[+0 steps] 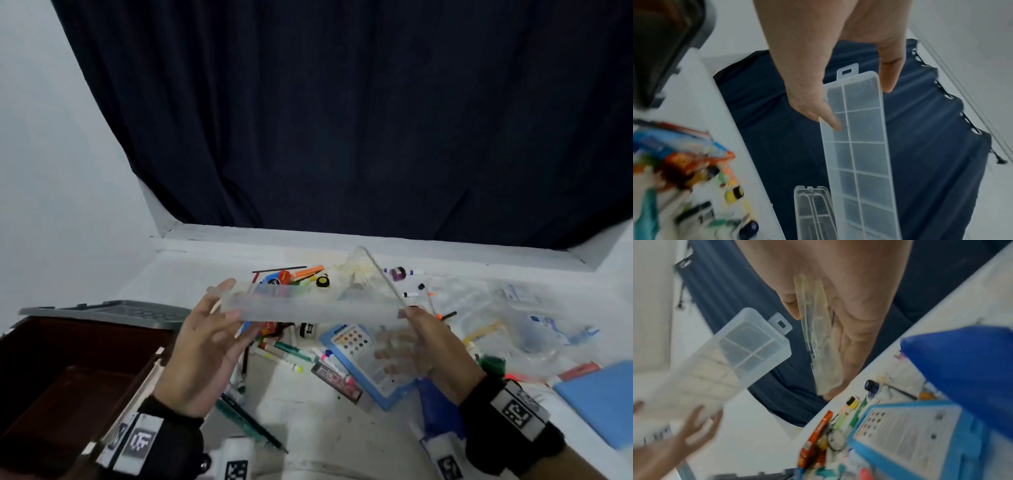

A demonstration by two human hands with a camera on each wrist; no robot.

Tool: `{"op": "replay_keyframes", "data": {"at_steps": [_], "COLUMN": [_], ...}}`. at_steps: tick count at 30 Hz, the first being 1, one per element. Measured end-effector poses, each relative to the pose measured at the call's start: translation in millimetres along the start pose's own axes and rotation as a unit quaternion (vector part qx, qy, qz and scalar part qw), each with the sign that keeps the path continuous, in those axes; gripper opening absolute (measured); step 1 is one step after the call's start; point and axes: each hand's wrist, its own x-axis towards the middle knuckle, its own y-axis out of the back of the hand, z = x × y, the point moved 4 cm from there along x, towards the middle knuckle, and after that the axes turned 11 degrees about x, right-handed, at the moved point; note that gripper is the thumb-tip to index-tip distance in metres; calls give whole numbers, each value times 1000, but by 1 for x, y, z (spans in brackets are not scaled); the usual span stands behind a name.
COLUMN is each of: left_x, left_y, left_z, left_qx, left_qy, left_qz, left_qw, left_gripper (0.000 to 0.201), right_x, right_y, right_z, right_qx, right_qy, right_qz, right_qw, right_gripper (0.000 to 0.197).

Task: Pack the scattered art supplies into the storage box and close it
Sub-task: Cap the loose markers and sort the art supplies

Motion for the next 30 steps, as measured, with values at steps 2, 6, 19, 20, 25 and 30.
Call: {"op": "replay_keyframes", "data": {"at_steps": [2,6,19,20,25,30], "left_x": [-3,-10,-73,-77,-92,-103], "left_y": [-3,1,31,31,23,8], "left_z": [-16,-41,-93,-95,-106,-119], "left_qx": [-43,-102,-57,-52,82,253], "left_qy": [37,85,190,191,206,176], "left_qz": [-17,-55,26,17,-16,-84], "left_qw": [998,990,980,980,975,948], "left_gripper": [94,87,115,115,102,82], "right_x": [-11,-34,-61,-62,-75,-85], "right_y": [0,7,58,63,63,59], "right_z": [12,45,79,77,74,88], "right_qx": [46,45,-187,-179,-219,-373], "right_qy": [-86,-200,-94,-71,-49,-7], "right_qz": [-45,-129,-12,8,-18,-132], "right_qw": [994,970,978,981,974,919], "right_gripper": [37,43,34,34,29,58]}}
